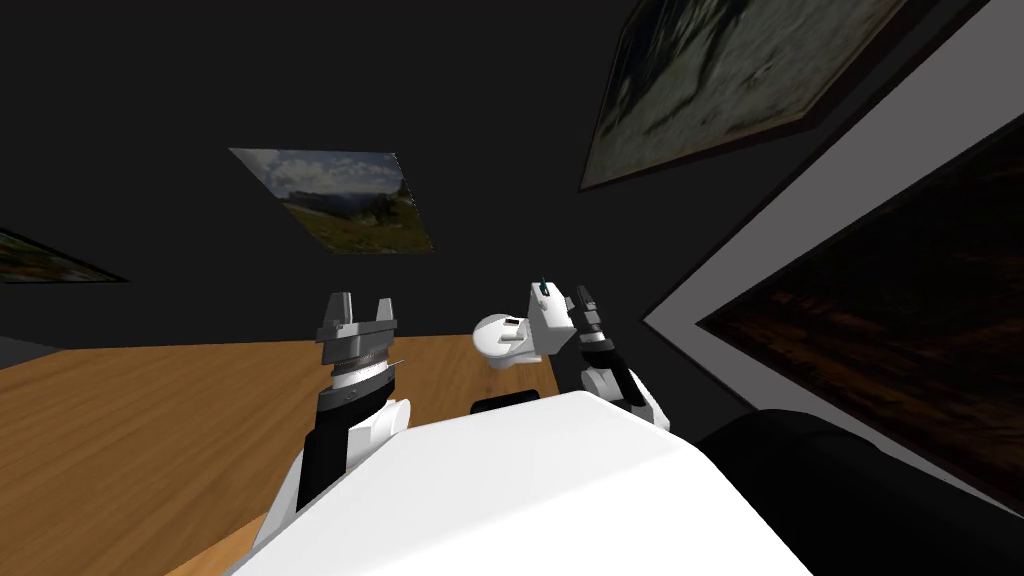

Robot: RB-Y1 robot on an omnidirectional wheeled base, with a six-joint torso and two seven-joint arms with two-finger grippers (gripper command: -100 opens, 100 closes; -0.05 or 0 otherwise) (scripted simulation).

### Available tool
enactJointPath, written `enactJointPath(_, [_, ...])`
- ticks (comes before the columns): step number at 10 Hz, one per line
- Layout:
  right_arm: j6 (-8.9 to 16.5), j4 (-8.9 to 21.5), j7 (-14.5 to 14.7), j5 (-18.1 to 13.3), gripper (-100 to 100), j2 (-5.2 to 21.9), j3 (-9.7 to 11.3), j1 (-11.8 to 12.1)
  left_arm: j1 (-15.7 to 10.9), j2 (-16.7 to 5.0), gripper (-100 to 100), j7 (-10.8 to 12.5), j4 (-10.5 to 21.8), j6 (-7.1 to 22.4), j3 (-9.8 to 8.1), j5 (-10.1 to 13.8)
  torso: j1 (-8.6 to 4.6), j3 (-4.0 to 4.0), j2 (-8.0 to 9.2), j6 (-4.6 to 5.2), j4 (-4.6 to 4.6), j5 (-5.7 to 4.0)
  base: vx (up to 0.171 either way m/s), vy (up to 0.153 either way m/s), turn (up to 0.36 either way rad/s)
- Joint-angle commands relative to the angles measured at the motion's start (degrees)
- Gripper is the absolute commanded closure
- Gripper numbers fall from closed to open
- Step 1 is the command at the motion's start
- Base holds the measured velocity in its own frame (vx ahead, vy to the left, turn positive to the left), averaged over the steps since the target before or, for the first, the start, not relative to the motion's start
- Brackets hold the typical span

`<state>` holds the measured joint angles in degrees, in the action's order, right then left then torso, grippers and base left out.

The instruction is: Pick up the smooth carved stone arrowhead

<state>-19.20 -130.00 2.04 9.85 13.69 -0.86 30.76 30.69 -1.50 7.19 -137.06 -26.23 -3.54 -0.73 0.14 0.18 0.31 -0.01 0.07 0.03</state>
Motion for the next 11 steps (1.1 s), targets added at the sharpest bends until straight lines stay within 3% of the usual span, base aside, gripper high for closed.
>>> enactJointPath(1, [0.37, 0.94, 0.04, 0.88, -100, 2.34, -0.20, -0.10, 0.00, 0.00, 0, 0.00, 0.00, 0.00, 0.00, 0.00, 0.00, 0.00, 0.00, 0.00, 0.00, 0.00, -0.057, 0.033, 0.054])
enactJointPath(4, [1.92, 2.53, 0.87, 3.44, -100, 7.17, 0.24, 0.94, 0.01, 0.00, 0, 0.00, 0.00, 0.00, 0.00, 0.00, -0.02, -0.05, -0.11, 0.01, -0.01, 0.00, -0.051, 0.044, 0.110])
enactJointPath(5, [1.92, 2.53, 0.87, 3.44, -100, 7.61, 0.24, 0.94, 0.00, 0.00, 0, 0.00, 0.00, 0.00, 0.00, 0.00, 0.00, -0.06, -0.11, -0.01, -0.02, 0.00, -0.036, 0.032, 0.064])
enactJointPath(11, [5.45, 6.13, 2.76, 9.24, -100, 18.31, 1.31, 3.33, 0.01, 0.00, 0, 0.00, 0.00, 0.00, -0.01, 0.00, -0.02, -0.06, -0.11, 0.03, -0.01, 0.00, -0.054, 0.052, 0.132])
